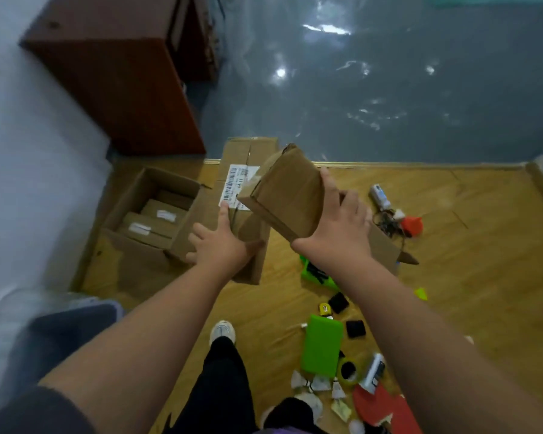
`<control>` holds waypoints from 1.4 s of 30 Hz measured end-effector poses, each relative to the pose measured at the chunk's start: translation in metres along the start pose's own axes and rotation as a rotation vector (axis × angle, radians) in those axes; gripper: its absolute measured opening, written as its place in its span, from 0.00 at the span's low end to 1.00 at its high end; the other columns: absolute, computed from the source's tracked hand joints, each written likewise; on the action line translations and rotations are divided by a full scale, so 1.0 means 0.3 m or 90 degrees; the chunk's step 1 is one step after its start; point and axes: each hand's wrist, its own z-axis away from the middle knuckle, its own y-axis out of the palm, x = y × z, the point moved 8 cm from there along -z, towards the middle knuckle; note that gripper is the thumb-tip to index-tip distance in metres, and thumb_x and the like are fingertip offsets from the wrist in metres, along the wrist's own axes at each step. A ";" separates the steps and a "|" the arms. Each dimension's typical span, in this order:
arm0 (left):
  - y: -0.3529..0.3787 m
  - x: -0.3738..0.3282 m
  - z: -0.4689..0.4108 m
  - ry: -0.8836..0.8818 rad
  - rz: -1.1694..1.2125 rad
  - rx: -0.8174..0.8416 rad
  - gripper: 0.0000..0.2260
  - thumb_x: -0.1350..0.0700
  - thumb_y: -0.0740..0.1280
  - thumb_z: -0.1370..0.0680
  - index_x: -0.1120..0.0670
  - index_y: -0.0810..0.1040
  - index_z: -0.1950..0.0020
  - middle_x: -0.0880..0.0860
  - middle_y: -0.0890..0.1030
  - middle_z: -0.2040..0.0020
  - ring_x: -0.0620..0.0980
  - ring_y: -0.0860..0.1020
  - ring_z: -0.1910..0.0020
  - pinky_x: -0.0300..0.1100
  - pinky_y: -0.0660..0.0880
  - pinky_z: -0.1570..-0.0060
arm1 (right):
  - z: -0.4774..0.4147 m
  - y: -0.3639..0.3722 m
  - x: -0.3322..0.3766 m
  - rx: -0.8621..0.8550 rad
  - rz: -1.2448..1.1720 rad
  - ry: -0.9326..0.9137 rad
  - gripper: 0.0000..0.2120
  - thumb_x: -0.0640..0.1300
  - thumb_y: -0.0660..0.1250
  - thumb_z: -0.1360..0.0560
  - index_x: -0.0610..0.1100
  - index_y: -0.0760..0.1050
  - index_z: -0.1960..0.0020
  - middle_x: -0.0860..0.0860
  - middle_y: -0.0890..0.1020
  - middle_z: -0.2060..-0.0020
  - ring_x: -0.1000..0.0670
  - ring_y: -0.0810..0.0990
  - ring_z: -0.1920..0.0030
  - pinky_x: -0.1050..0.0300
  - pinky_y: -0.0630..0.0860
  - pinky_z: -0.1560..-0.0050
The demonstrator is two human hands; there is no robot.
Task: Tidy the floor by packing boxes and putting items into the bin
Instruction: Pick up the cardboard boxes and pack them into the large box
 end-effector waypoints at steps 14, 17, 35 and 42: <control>-0.362 0.611 -0.624 -0.188 0.098 0.020 0.53 0.29 0.68 0.40 0.32 0.35 0.27 0.61 0.52 0.28 0.66 0.55 0.30 0.66 0.61 0.36 | -0.457 0.529 0.640 0.110 0.021 -0.038 0.59 0.56 0.76 0.40 0.65 0.35 0.27 0.45 0.60 0.32 0.39 0.57 0.29 0.32 0.49 0.26; -0.454 0.676 -0.742 -0.192 0.107 0.013 0.53 0.29 0.70 0.38 0.33 0.36 0.26 0.61 0.53 0.28 0.66 0.55 0.29 0.66 0.62 0.34 | -0.553 0.613 0.744 0.129 0.025 -0.035 0.59 0.57 0.77 0.39 0.65 0.34 0.27 0.45 0.59 0.31 0.39 0.57 0.28 0.32 0.45 0.26; -0.615 0.849 -1.214 -0.444 0.257 -0.026 0.52 0.33 0.71 0.34 0.35 0.36 0.24 0.60 0.57 0.32 0.64 0.59 0.34 0.62 0.64 0.37 | -1.123 1.115 1.347 0.317 0.068 -0.218 0.59 0.60 0.76 0.38 0.64 0.35 0.25 0.46 0.59 0.29 0.38 0.58 0.28 0.32 0.54 0.28; -0.522 0.824 -1.401 -0.580 0.338 -0.037 0.52 0.32 0.71 0.36 0.34 0.36 0.25 0.60 0.57 0.32 0.62 0.59 0.33 0.61 0.67 0.38 | -1.374 1.366 1.414 0.419 0.052 -0.239 0.61 0.67 0.74 0.44 0.65 0.35 0.26 0.48 0.62 0.31 0.41 0.62 0.30 0.35 0.62 0.30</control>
